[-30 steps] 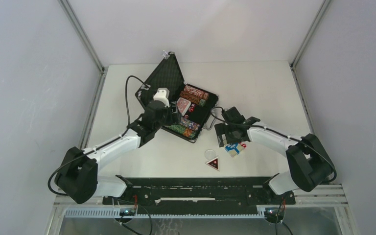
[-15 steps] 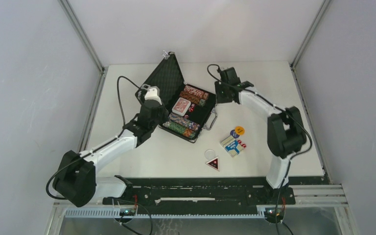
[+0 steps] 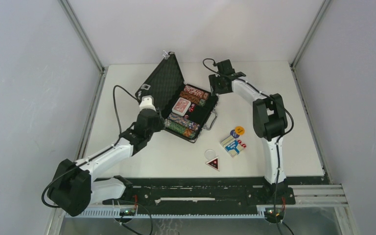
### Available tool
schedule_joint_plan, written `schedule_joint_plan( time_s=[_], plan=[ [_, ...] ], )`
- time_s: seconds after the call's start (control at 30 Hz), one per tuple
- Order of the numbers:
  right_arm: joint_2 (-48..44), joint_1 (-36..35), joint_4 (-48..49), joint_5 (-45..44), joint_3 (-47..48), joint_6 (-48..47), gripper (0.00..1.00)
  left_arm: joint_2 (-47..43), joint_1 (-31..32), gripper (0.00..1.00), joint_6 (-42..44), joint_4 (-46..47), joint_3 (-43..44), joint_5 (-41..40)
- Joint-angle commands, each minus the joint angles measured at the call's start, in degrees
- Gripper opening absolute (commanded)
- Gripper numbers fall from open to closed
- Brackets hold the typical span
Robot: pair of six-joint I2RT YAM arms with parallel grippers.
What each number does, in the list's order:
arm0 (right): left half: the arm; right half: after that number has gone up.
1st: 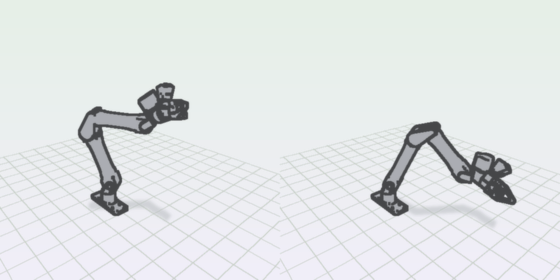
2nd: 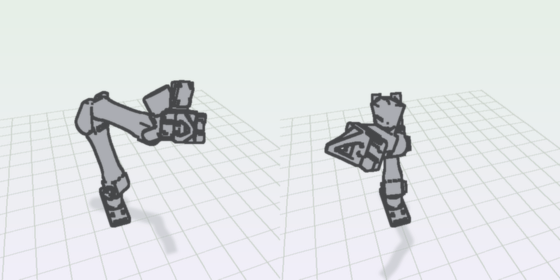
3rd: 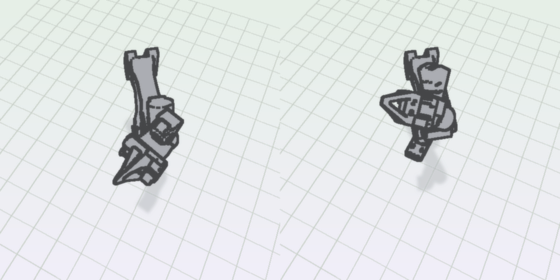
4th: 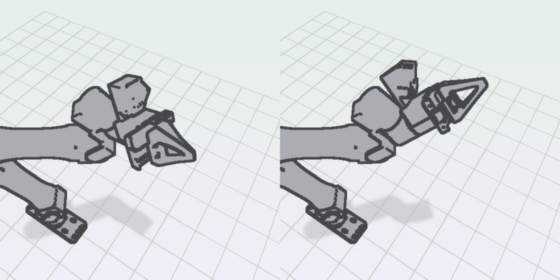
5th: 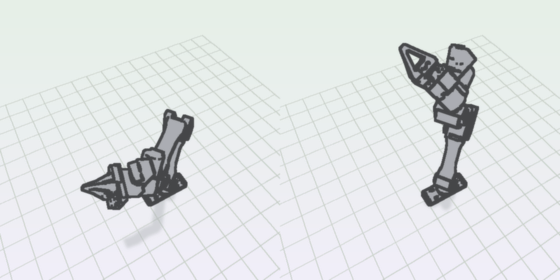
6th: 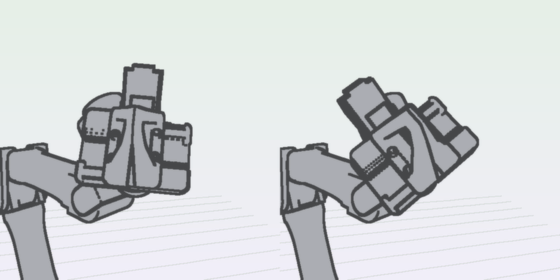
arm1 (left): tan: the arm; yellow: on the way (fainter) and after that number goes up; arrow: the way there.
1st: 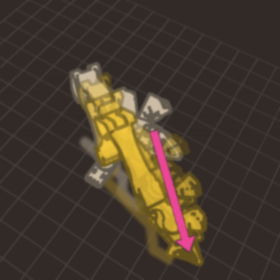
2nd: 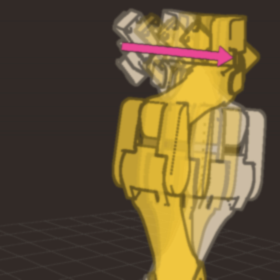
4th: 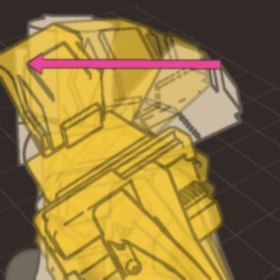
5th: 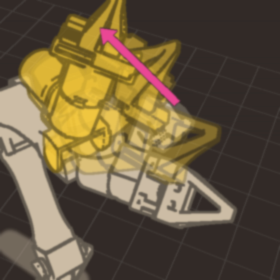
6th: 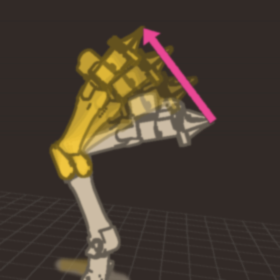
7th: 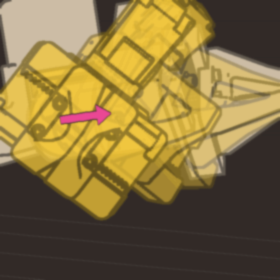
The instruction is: Pack up texas hold em set
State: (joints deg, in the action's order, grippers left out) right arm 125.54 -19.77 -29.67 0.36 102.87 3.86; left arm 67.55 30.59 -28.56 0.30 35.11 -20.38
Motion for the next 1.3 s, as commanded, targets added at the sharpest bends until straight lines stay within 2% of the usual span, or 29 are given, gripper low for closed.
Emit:
schedule_joint_plan(
  time_s=[0.0, 0.17, 0.37, 0.7, 1.07, 1.27],
  plan=[
    [1.9, 0.54, 0.67, 1.16, 2.97, -1.96, 0.66, -1.98, -0.76, 0.45, -0.89, 1.2, -0.61, -1.61],
    [4.18, 0.78, -0.44, 3.13, 4.83, -0.75, 0.6, -1.54, -1.01, 0.46, -0.8, 1.36, -0.39, -1.74],
    [5.82, 0.74, -3.21, 3.29, 7.03, -0.49, 0.47, -1.29, -2.36, 0.47, -1.68, 0.67, -0.57, -2.22],
    [3.94, 1.25, -4.9, 3.4, 3.57, 0.51, 0.01, 1.82, -8.0, 0.47, -3.67, -1.17, 1.5, -0.32],
    [-0.52, 2.1, -6.23, 3.53, -4.54, 2.19, 0.0, 3.86, -10.91, 0.47, -4.18, -1.27, 2.74, -0.14],
    [-6.31, 2.27, -2.48, 4.18, -14.5, 4.08, 0.0, 7.86, -11.77, 0.47, -4.09, 0.31, 5.17, -0.19]
  ],
)
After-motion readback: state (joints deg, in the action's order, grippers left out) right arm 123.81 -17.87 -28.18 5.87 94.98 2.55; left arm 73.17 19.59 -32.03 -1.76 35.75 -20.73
